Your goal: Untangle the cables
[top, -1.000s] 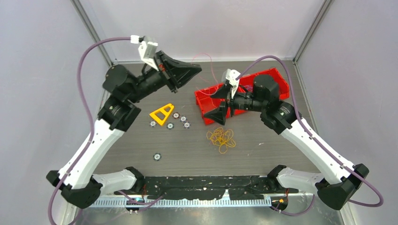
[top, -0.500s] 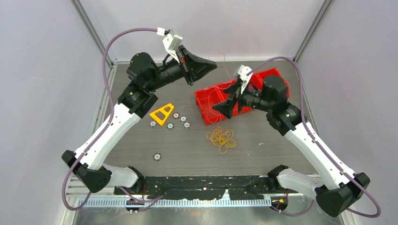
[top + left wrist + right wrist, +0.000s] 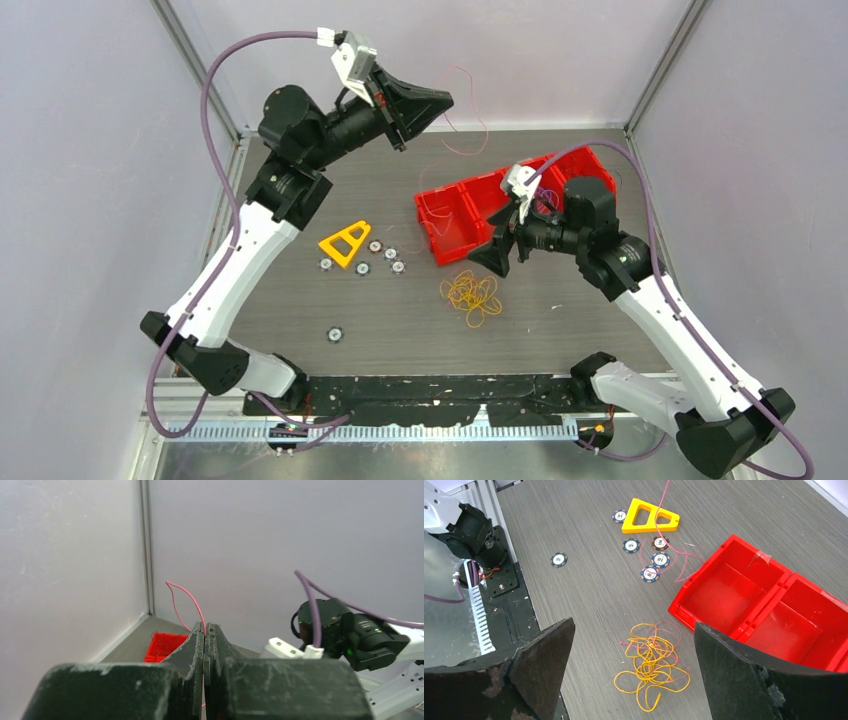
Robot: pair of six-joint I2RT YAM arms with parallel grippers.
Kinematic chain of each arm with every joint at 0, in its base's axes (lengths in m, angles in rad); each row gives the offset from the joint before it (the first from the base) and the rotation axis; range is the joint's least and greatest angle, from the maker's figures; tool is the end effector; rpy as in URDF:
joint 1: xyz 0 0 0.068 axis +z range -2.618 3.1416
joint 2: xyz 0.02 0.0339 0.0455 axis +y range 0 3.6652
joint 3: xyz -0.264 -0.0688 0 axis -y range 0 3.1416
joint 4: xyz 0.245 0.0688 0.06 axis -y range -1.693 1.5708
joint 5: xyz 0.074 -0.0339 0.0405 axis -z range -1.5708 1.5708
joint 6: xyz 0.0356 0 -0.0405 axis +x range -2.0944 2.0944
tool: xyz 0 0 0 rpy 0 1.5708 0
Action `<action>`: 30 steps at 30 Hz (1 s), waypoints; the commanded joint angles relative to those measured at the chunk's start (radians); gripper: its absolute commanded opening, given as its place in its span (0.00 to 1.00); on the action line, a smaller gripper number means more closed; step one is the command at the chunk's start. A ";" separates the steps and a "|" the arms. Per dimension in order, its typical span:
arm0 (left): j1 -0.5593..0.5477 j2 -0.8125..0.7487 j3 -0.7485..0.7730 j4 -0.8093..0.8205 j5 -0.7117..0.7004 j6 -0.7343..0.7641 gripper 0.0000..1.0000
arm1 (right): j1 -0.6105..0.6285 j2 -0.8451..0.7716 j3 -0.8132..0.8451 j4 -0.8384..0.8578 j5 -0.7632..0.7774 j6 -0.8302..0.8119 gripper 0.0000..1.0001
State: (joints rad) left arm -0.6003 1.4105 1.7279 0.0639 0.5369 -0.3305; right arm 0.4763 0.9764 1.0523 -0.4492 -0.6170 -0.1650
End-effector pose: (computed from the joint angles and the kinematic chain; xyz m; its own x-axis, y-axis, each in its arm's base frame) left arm 0.2282 -0.1783 0.5465 0.0058 -0.3419 -0.9397 0.9293 0.3488 -0.1212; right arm 0.1753 0.1136 0.3730 -0.1796 -0.2434 -0.9531 -0.8944 0.4439 0.0552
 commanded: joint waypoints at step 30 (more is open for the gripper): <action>0.054 0.241 0.239 0.064 0.054 0.043 0.00 | -0.173 -0.087 0.053 -0.026 -0.101 0.028 0.95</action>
State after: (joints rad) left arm -0.5495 1.6390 2.0338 0.0860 0.5770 -0.3023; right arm 0.3172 0.9016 1.0698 -0.5087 -0.6960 -0.1585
